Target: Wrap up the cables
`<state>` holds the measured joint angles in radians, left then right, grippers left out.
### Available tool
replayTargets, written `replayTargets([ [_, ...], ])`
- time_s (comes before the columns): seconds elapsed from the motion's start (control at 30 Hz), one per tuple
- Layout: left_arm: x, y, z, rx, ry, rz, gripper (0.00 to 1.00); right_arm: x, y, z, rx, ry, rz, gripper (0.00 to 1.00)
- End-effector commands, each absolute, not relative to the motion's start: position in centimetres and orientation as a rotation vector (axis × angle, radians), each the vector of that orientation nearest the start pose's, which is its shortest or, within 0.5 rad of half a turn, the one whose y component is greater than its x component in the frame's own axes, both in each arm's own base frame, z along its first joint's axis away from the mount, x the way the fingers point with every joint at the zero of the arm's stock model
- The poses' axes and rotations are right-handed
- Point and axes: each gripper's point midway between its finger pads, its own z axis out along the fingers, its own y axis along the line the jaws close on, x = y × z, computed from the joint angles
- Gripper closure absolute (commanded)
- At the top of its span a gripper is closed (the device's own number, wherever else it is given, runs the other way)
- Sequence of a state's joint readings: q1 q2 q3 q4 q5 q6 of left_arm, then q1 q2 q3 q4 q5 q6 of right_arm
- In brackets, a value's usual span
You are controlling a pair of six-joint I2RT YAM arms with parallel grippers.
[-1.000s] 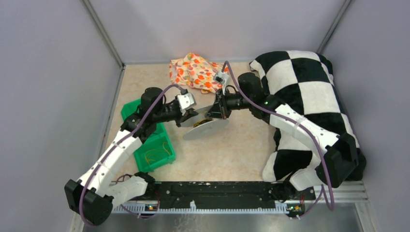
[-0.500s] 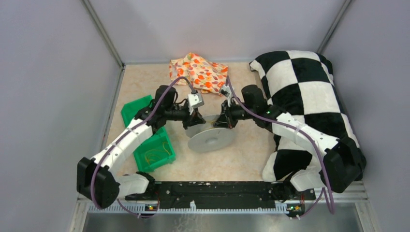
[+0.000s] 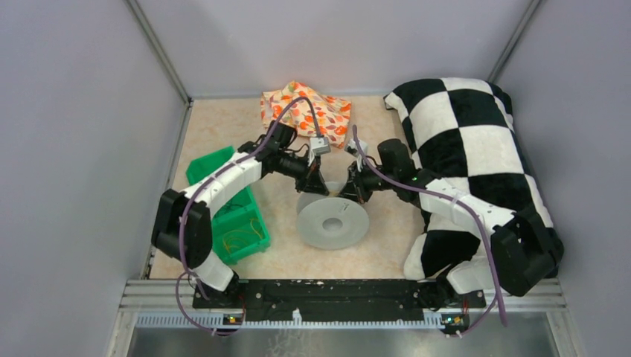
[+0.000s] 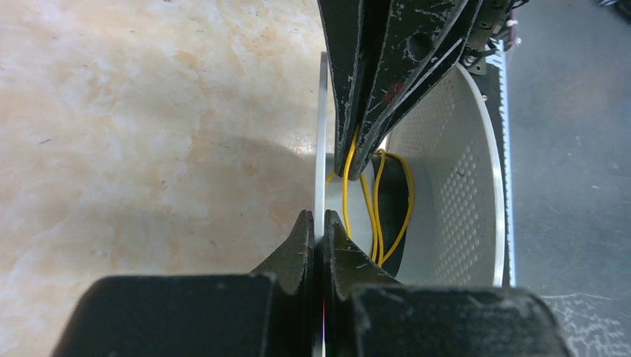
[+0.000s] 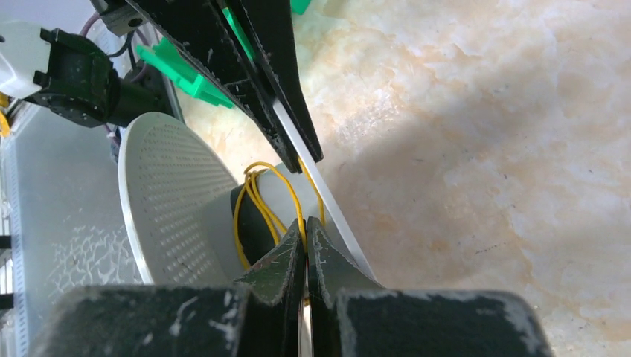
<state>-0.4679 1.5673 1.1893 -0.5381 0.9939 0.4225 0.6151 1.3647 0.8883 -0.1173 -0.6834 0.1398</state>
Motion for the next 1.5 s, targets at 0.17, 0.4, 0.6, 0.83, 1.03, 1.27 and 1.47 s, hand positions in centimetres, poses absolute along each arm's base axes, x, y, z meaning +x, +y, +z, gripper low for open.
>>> replayTargets([
  [0.17, 29.8, -30.8, 17.6, 1.351, 1.728, -1.257, 1.00, 22.8, 29.9, 13.7, -0.830, 2.115, 1.214, 1.00],
  [0.4, 32.0, -31.9, 16.0, 1.371, 1.746, -1.274, 1.00, 24.1, 29.7, 12.0, -0.710, 2.155, 1.238, 1.00],
  [0.6, 33.9, -32.5, 14.3, 1.364, 1.790, -1.265, 0.87, 24.7, 29.3, 10.7, -0.626, 2.192, 1.252, 1.00],
  [0.83, 36.7, -33.4, 13.0, 1.331, 1.804, -1.214, 0.85, 25.2, 29.2, 8.8, -0.519, 2.250, 1.291, 1.00],
  [1.03, 38.3, -33.7, 11.2, 1.294, 1.855, -1.186, 0.83, 25.6, 30.1, 7.3, -0.418, 2.265, 1.399, 1.00],
  [1.27, 40.4, -33.2, 9.7, 1.240, 1.904, -1.101, 0.70, 26.6, 30.8, 6.5, -0.290, 2.262, 1.484, 1.00],
  [1.47, 42.3, -32.8, 10.2, 1.200, 1.893, -1.034, 0.59, 26.5, 30.5, 5.9, -0.263, 2.275, 1.477, 1.00],
])
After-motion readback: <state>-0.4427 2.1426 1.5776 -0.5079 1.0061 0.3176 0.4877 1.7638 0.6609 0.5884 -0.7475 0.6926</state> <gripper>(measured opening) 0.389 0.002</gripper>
